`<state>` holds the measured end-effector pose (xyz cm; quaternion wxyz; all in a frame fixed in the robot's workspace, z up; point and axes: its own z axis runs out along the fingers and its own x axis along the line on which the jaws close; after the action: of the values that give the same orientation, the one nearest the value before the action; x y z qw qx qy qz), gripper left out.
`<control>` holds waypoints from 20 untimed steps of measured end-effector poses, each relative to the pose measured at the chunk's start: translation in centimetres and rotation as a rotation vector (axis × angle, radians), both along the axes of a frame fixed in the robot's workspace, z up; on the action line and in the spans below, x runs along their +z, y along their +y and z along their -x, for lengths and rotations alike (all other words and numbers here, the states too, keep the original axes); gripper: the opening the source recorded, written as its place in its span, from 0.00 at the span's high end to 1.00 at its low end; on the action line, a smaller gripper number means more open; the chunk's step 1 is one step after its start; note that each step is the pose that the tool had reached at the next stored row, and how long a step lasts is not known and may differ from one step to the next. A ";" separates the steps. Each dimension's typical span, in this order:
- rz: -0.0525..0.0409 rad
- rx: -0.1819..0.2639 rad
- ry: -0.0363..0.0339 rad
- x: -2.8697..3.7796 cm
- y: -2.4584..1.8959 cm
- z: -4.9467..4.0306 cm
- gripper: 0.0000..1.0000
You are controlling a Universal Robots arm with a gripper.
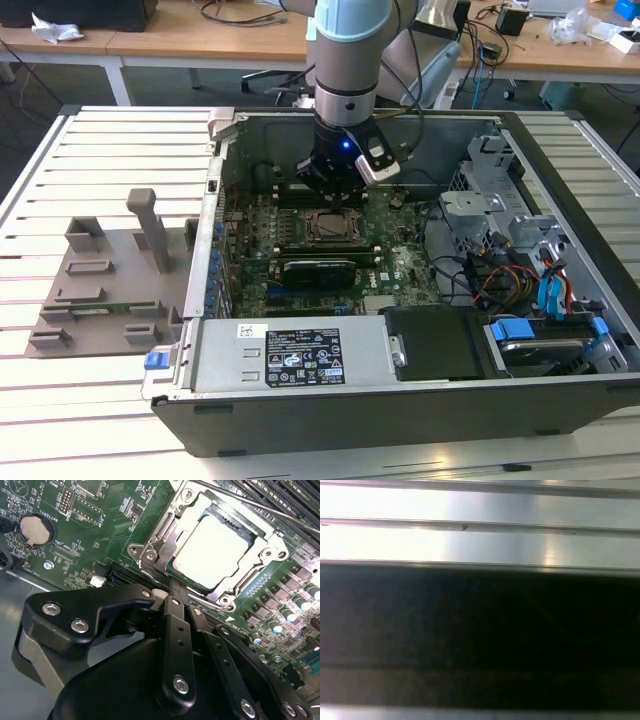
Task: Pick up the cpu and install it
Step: 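Install the first cpu locking lever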
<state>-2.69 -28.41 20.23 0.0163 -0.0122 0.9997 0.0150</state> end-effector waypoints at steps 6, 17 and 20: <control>-0.0008 0.002 -0.0007 -0.09 0.30 -0.98 0.89; 0.0702 0.003 -0.0006 1.58 -1.28 -1.23 0.89; 0.0800 0.003 -0.0005 3.29 -1.28 -1.23 0.89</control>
<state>-1.46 -29.69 23.52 0.0161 -0.0142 0.9995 -0.0250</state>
